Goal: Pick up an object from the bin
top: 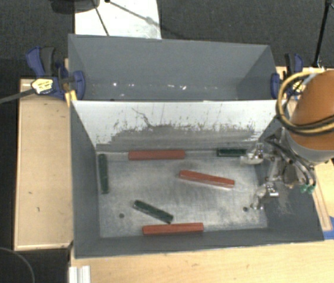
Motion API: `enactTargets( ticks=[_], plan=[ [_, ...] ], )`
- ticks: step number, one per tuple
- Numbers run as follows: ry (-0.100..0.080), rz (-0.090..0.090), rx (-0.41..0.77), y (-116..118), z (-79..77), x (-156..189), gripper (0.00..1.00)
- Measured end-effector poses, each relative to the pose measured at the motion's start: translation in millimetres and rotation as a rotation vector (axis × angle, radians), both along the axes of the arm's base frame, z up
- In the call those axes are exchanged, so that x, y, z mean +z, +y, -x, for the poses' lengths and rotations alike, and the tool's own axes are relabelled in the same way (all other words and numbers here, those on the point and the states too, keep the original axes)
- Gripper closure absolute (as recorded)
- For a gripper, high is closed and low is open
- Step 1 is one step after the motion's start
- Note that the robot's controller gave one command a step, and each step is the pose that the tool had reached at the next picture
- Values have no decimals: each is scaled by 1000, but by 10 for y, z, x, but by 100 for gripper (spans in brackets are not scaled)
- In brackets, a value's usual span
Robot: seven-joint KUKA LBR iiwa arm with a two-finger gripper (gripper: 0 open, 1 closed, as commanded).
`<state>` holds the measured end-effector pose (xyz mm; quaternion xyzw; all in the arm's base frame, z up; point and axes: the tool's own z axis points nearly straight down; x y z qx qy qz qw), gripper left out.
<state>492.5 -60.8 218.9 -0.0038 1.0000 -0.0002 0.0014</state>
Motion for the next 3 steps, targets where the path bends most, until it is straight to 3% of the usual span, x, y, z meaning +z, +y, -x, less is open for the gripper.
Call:
enactTargets(
  ticks=[1, 2, 3],
  plan=[
    [0, 0, 1, 0, 0, 0, 0],
    [-6, 1, 58, 47, -250, -419, 0],
    [-3, 1, 283, 227, -462, -1004, 0]
  ],
)
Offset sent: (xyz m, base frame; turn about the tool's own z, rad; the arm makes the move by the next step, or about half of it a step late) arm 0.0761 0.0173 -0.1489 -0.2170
